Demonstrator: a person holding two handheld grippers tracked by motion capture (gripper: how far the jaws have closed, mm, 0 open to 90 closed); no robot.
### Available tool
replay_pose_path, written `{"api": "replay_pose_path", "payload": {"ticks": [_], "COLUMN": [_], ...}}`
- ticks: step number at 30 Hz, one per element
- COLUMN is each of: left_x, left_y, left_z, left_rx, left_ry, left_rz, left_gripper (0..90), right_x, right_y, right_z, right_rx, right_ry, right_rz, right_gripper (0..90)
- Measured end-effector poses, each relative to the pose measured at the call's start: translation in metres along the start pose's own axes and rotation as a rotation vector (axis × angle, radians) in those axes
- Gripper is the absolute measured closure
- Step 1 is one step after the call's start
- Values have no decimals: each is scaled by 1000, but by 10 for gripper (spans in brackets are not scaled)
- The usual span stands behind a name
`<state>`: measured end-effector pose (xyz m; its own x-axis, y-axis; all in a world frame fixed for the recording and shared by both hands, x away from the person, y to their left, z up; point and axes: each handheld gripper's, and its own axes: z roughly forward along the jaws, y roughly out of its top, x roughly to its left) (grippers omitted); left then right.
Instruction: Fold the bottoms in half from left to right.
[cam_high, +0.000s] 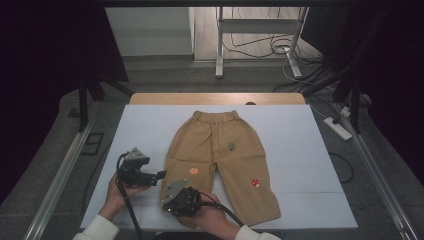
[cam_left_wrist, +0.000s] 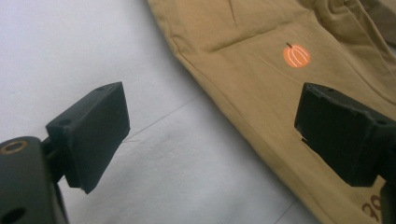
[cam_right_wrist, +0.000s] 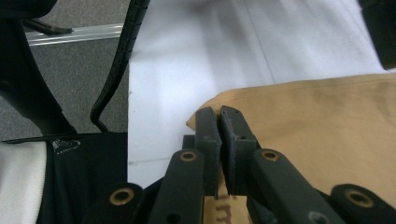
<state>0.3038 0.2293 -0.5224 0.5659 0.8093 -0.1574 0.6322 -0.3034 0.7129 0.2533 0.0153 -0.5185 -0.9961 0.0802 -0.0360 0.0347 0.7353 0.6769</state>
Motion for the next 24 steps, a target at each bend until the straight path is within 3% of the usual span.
{"api": "replay_pose_path", "payload": {"ticks": [9,24], "left_x": [0,13], "left_y": [15,48], "left_z": [6,30], "left_rx": [0,4], "left_ry": [-11,-36], "left_rz": [-7,-15], "left_gripper": [110,145], "right_x": [-2,-2], "right_y": [-11,-12], "right_z": [-18,-19], "right_rx": [-24,-32], "right_ry": [-7,0], "right_rz": [1,6], "right_gripper": [859,859]}}
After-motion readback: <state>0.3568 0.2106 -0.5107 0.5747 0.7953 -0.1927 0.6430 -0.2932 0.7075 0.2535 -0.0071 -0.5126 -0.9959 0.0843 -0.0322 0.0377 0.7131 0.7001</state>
